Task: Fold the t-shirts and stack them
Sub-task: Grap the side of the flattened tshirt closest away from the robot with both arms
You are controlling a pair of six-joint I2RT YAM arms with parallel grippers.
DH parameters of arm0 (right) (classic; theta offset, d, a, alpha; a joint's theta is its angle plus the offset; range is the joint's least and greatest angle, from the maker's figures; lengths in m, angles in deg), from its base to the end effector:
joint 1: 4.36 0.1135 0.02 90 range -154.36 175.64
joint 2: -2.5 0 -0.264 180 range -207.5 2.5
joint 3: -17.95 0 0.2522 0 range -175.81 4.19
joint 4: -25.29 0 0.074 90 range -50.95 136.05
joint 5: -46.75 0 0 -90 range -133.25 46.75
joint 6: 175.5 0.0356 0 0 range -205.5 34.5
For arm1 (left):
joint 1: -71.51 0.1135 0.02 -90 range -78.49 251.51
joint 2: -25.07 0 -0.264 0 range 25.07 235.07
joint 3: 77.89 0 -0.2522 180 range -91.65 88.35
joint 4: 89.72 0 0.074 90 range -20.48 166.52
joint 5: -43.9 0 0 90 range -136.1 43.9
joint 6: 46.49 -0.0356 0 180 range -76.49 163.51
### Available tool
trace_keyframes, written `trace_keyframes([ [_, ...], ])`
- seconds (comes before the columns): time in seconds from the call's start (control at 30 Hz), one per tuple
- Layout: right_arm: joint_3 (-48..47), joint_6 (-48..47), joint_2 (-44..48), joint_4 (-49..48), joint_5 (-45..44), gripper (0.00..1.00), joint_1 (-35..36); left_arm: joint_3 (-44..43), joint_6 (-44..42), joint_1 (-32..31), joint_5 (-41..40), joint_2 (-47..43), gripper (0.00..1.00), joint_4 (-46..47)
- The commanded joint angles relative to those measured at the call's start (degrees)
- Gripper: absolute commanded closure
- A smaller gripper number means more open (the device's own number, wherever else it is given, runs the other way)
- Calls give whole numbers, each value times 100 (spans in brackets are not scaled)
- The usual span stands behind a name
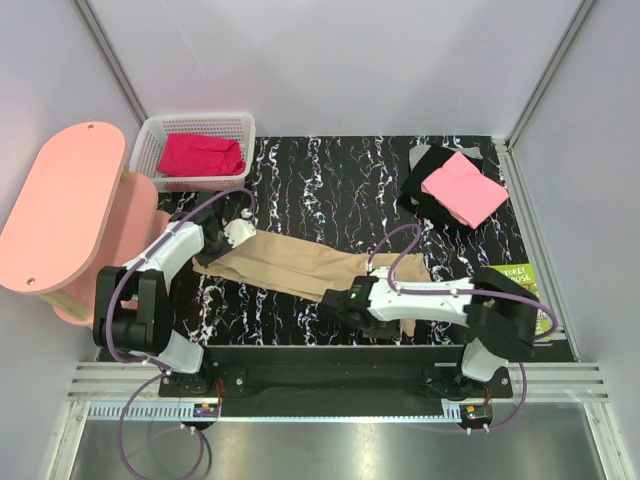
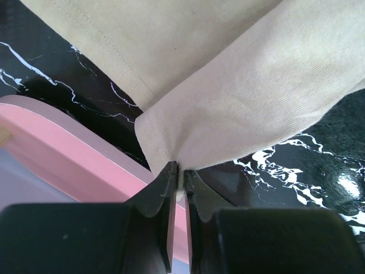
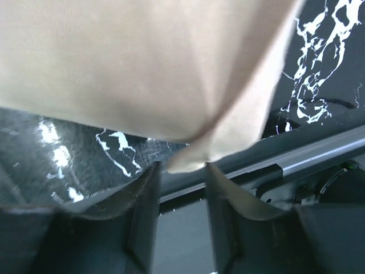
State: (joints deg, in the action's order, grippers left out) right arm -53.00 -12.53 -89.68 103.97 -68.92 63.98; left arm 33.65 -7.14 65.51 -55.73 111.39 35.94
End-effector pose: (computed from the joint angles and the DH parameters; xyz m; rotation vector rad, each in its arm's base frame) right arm 0.1055 0.2237 0.1815 0.0567 2.7434 -0.4315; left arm 0.2756 -0.0230 0.1957 1.3384 2.5634 0.3973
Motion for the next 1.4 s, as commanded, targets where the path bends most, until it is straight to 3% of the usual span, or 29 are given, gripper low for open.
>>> trace_keyframes([
  [0.0,-293,332,-511,319,-342,50,233,-15,-85,29,101,-239,86,59],
  [0.07,-258,420,-572,328,-333,47,250,-23,-76,29,101,-239,86,59],
  [0.27,-170,552,-503,345,-456,50,250,-15,-68,29,119,-230,86,41],
  [0.43,-196,631,-538,416,-553,64,250,20,-67,37,137,-221,86,41],
  [0.63,-214,692,-573,547,-597,73,250,38,-76,37,137,-221,86,50],
  [0.83,-354,701,-477,793,-755,90,250,56,-67,37,145,-230,86,41],
  [0.9,-363,719,-441,837,-790,100,250,64,-59,37,145,-248,86,50],
  [1.2,-556,552,-248,855,-676,100,320,47,-50,37,154,-212,86,41],
  [1.37,-1057,639,-177,1144,-440,100,759,64,-67,37,145,-291,86,6],
])
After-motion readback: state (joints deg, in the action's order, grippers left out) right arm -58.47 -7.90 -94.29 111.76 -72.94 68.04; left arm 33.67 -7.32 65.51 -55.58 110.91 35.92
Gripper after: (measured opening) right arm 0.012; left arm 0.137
